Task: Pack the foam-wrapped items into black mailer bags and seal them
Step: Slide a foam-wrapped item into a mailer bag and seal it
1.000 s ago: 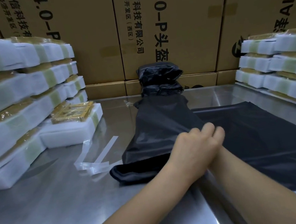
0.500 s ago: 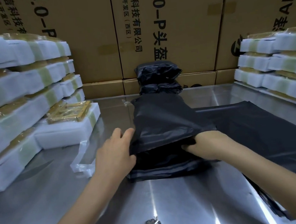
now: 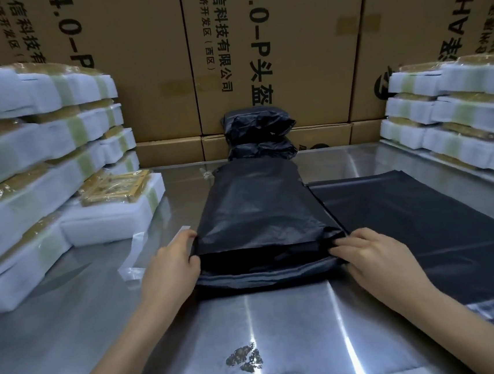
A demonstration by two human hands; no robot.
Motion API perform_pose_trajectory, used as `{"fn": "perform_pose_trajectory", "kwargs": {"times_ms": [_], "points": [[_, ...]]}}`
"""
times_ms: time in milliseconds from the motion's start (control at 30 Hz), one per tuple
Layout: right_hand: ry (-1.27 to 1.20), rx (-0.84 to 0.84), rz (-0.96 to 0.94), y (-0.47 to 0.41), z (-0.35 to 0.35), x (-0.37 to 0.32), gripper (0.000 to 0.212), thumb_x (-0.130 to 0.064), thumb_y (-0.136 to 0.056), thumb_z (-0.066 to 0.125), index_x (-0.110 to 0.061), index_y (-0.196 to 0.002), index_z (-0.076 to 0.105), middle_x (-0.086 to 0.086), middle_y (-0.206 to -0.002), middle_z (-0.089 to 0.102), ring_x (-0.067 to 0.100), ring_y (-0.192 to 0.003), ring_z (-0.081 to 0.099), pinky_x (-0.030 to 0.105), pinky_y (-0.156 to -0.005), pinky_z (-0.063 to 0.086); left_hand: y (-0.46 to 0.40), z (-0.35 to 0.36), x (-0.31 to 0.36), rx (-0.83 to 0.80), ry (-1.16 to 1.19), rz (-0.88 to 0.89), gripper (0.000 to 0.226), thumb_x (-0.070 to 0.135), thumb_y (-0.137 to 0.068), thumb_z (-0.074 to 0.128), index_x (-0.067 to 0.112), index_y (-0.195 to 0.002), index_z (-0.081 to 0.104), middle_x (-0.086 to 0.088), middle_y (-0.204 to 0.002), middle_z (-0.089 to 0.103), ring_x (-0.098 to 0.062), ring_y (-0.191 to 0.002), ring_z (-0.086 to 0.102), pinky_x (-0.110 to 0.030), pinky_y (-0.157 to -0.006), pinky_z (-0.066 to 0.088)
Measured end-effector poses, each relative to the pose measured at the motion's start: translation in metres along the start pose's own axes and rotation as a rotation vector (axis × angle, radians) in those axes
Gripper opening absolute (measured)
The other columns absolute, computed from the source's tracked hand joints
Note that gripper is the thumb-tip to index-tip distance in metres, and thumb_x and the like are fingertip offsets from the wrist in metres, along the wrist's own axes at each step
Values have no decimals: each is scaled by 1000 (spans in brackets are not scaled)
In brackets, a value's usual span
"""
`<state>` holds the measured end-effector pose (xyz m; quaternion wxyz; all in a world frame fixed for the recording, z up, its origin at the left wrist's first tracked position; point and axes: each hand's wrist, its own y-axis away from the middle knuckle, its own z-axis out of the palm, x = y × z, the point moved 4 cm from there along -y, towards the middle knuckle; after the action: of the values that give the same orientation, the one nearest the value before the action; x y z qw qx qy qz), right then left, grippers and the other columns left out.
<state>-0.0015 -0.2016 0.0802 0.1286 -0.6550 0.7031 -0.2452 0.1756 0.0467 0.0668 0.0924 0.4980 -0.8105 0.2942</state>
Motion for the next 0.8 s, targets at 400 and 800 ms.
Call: {"fn": "perform_pose_trajectory", "kwargs": {"times_ms": [400, 800], "points": [[-126, -39, 93, 10, -8, 0, 36, -8, -76, 63, -28, -105, 72, -4, -106, 68, 18, -111, 59, 35, -93, 47, 11, 0, 6, -18, -138, 14, 66, 17, -86, 51, 27, -144, 21, -6, -116, 53, -29, -95, 58, -35, -62, 43], [-95, -173, 603, 0, 28, 12, 16, -26, -96, 38, -14, -86, 42, 0, -76, 59, 24, -69, 56, 32, -59, 34, 6, 8, -5, -27, -97, -117, 45, 14, -86, 48, 22, -130, 42, -8, -98, 63, -31, -90, 58, -36, -65, 46]]}}
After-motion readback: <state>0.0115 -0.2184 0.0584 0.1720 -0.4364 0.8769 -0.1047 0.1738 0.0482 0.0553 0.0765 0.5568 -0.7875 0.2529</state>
